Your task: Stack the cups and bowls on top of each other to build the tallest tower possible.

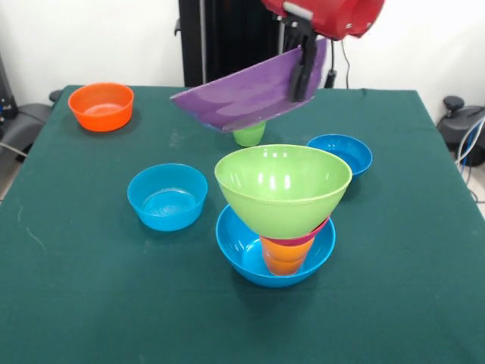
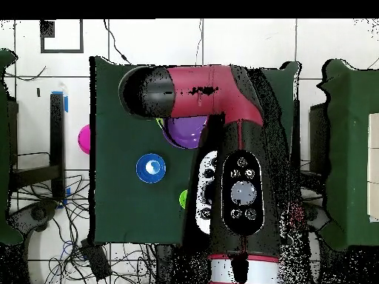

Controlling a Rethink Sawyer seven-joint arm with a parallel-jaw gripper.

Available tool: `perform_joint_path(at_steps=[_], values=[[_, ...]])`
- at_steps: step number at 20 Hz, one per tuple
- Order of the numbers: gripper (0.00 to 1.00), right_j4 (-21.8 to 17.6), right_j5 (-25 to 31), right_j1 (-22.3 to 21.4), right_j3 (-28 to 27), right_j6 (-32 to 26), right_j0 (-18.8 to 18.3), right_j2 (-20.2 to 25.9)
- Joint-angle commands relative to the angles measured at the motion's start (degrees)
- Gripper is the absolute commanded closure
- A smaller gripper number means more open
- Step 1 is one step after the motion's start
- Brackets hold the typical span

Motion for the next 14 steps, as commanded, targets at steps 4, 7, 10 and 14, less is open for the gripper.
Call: perform_joint_path(at_steps=[4,7,10,14], values=[[1.00,-7.8,3.7,5.6,0.0,7.2,7.5,-9.0],[1.00,-7.1,4.5,6.3,-1.3,7.1,8.5,-10.4],[1.00,-5.1,5.6,6.6,-3.2,6.0,9.2,-10.8],[1.00,-3.1,8.6,7.8,-6.1,6.5,10.2,-11.7]])
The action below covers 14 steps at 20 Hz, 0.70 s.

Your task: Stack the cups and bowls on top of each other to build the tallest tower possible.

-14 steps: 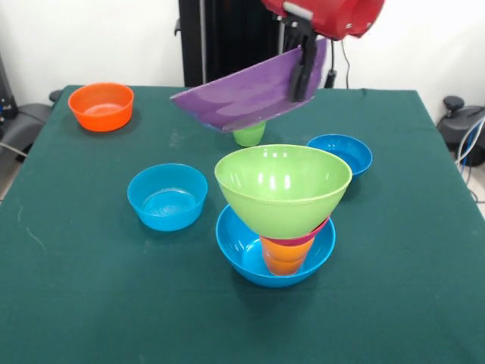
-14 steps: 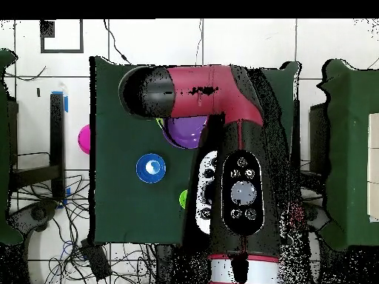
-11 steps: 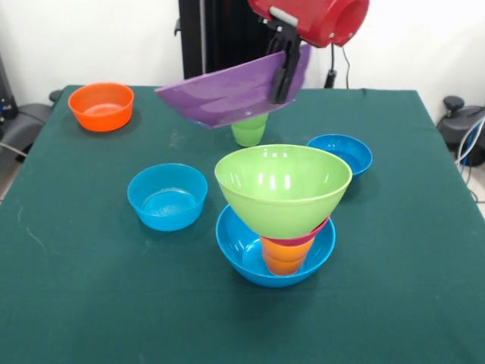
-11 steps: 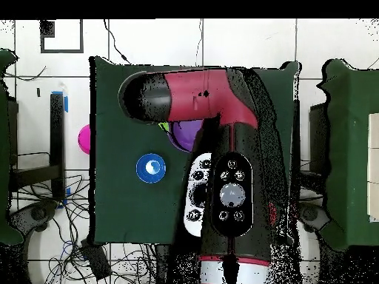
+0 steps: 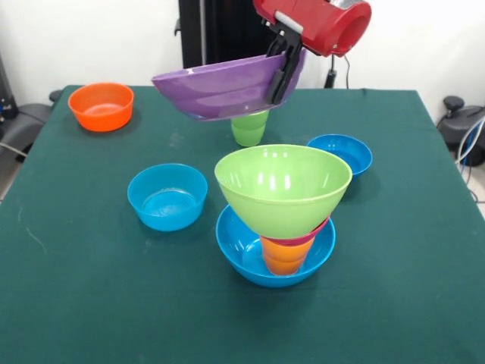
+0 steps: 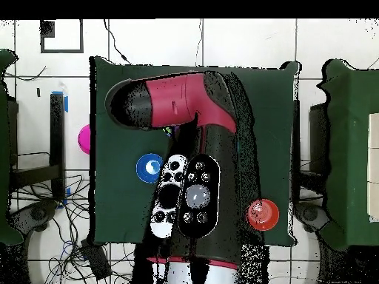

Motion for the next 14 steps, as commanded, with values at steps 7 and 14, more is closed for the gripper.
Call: perform_joint_path(at_steps=[7,14], values=[[1.00,5.0,13.9,5.7,-5.9,6.5,1.3,-0.9],[1.00,6.8,14.8,9.2,-10.0,7.4,1.9,-1.7]])
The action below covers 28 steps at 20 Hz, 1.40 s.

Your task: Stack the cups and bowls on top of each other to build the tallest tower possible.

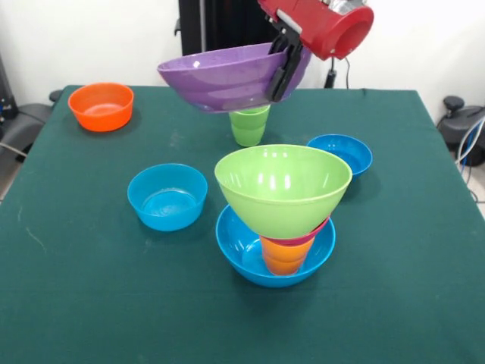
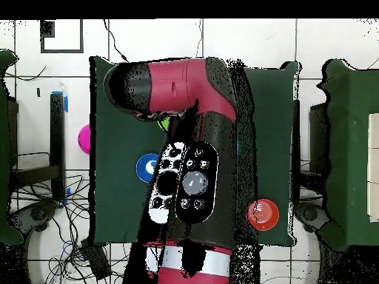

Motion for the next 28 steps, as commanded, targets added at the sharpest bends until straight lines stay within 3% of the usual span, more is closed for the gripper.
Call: perform_joint_path(at_steps=[1,20,28], values=[[1.00,1.8,6.0,5.2,-3.4,7.6,0.9,1.6],[1.00,7.0,2.4,14.7,-13.9,9.0,2.0,0.1],[1.00,9.0,-0.5,16.9,-14.9,10.4,2.5,-0.6]])
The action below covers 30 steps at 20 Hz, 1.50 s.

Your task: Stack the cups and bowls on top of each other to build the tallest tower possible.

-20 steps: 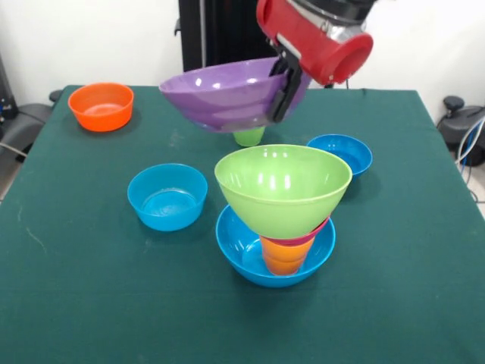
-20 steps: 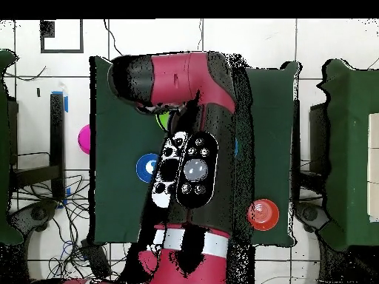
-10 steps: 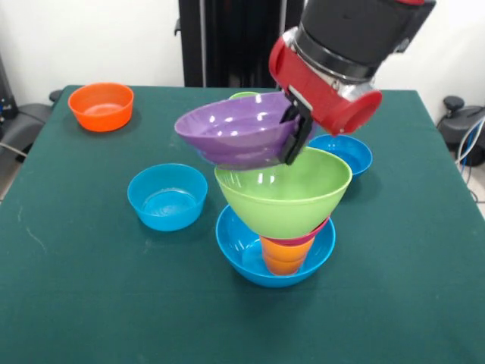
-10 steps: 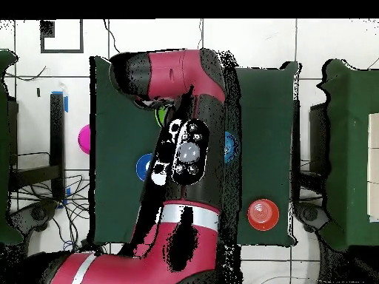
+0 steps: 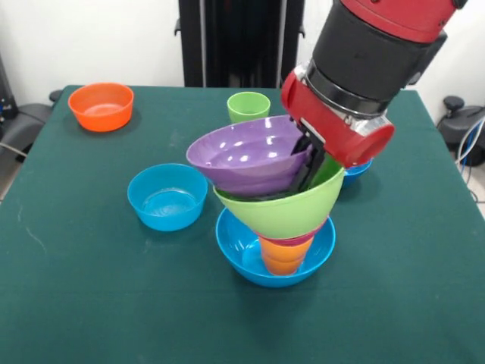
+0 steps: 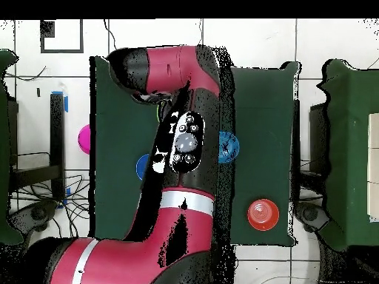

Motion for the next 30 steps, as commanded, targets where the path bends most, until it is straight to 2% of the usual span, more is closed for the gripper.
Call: perform_joint_path(at_steps=[1,19,20,22,30], values=[[1.00,1.7,-1.5,2.4,-1.2,10.5,1.2,2.2],[1.00,5.3,-5.4,3.5,0.2,10.8,3.1,-0.2],[0.00,4.9,-6.4,3.8,0.0,11.6,3.9,-1.7],[0.00,4.0,-6.9,4.0,-0.3,12.7,4.6,-3.0],[0.00,6.7,-7.9,3.0,1.5,10.8,3.8,-2.7]])
